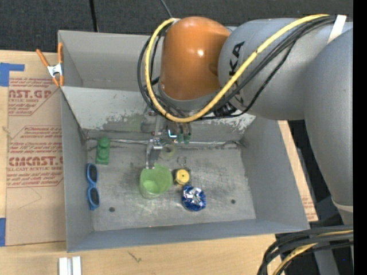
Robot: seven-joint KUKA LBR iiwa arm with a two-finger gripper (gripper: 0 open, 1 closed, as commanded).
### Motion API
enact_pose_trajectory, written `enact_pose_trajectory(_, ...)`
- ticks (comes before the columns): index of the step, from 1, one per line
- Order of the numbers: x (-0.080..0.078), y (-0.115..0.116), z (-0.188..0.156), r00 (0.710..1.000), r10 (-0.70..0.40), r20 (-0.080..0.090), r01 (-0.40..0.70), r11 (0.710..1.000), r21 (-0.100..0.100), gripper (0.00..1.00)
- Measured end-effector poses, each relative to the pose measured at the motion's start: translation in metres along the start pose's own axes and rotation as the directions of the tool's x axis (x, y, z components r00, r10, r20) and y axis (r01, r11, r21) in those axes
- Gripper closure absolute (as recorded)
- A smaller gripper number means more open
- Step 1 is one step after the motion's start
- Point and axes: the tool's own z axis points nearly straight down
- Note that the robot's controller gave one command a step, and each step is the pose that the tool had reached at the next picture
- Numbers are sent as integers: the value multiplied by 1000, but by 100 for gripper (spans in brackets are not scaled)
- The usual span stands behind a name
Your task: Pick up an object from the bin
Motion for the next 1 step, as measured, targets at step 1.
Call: enact_pose_trajectory(1,55,-28,123,983,182,8,-182,983,-3,0)
